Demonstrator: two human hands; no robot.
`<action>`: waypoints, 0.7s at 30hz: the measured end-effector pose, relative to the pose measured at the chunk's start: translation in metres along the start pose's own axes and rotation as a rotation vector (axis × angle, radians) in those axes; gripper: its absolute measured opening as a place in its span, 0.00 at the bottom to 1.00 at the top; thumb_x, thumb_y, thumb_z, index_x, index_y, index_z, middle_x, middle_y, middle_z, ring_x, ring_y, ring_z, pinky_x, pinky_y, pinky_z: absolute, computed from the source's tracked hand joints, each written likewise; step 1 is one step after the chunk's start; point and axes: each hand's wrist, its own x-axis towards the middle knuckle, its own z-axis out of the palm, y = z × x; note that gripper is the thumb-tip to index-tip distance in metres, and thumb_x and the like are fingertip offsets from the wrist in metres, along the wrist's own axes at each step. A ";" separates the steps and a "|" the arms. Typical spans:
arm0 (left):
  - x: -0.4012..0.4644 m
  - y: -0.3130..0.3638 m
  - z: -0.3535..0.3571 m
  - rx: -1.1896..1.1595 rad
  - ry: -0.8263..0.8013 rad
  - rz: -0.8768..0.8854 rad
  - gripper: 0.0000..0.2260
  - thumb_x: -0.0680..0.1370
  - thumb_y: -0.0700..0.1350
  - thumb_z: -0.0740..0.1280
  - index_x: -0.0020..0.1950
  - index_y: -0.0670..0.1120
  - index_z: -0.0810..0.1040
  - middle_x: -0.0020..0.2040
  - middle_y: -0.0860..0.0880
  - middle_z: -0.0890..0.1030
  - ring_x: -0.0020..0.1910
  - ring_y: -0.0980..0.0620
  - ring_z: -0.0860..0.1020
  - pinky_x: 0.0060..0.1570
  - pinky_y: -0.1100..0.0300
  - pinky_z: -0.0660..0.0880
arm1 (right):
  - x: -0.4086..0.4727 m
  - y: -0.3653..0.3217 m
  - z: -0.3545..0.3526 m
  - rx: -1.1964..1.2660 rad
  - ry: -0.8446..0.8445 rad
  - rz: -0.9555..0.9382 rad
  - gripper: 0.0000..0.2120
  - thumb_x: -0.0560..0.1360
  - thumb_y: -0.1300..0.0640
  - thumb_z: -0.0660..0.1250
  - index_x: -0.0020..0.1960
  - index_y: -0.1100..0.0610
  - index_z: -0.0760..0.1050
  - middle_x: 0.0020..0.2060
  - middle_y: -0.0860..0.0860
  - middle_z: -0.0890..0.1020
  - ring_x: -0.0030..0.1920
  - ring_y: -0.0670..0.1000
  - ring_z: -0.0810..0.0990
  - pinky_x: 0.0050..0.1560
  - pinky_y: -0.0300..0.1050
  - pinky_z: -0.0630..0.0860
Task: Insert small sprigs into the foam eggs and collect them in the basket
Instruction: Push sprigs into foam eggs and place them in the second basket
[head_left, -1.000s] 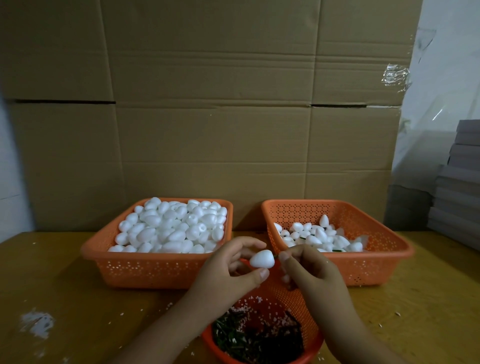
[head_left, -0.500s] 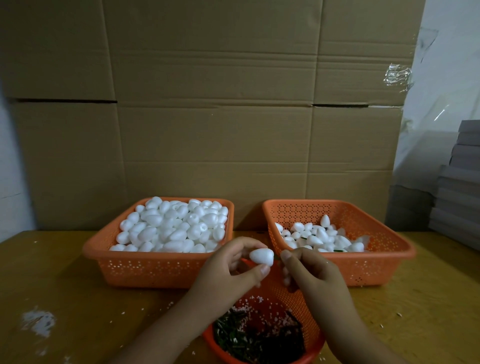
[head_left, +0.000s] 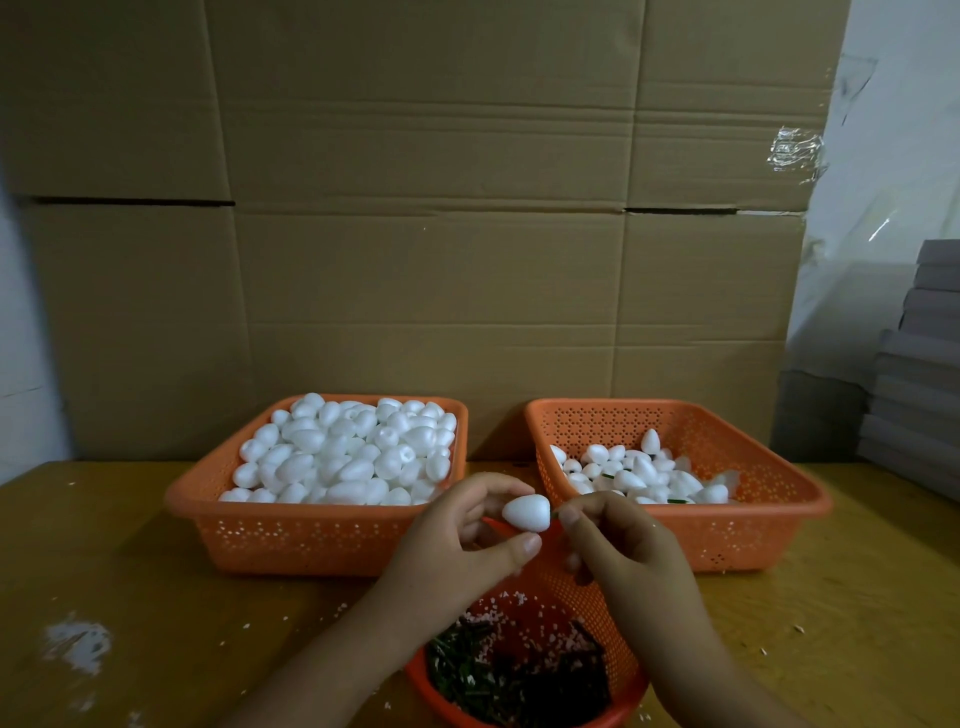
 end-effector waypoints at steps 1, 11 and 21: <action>0.000 0.000 0.000 0.006 0.001 -0.005 0.14 0.75 0.41 0.73 0.54 0.59 0.79 0.52 0.55 0.84 0.45 0.54 0.83 0.47 0.61 0.80 | 0.000 0.000 0.000 0.004 0.003 0.004 0.09 0.76 0.59 0.67 0.38 0.54 0.80 0.27 0.47 0.79 0.30 0.41 0.77 0.33 0.31 0.72; 0.000 -0.001 -0.001 0.046 -0.001 -0.009 0.17 0.74 0.43 0.74 0.54 0.63 0.78 0.54 0.56 0.83 0.48 0.54 0.83 0.54 0.53 0.80 | 0.000 0.005 -0.001 -0.028 0.009 0.031 0.12 0.77 0.53 0.66 0.35 0.48 0.78 0.26 0.50 0.78 0.29 0.42 0.76 0.33 0.33 0.71; 0.000 -0.001 -0.001 0.060 -0.017 0.000 0.16 0.74 0.44 0.74 0.55 0.63 0.78 0.54 0.57 0.83 0.50 0.55 0.83 0.54 0.54 0.80 | 0.001 0.007 0.000 -0.048 0.027 0.032 0.16 0.77 0.53 0.66 0.31 0.55 0.76 0.23 0.49 0.75 0.26 0.43 0.73 0.30 0.35 0.69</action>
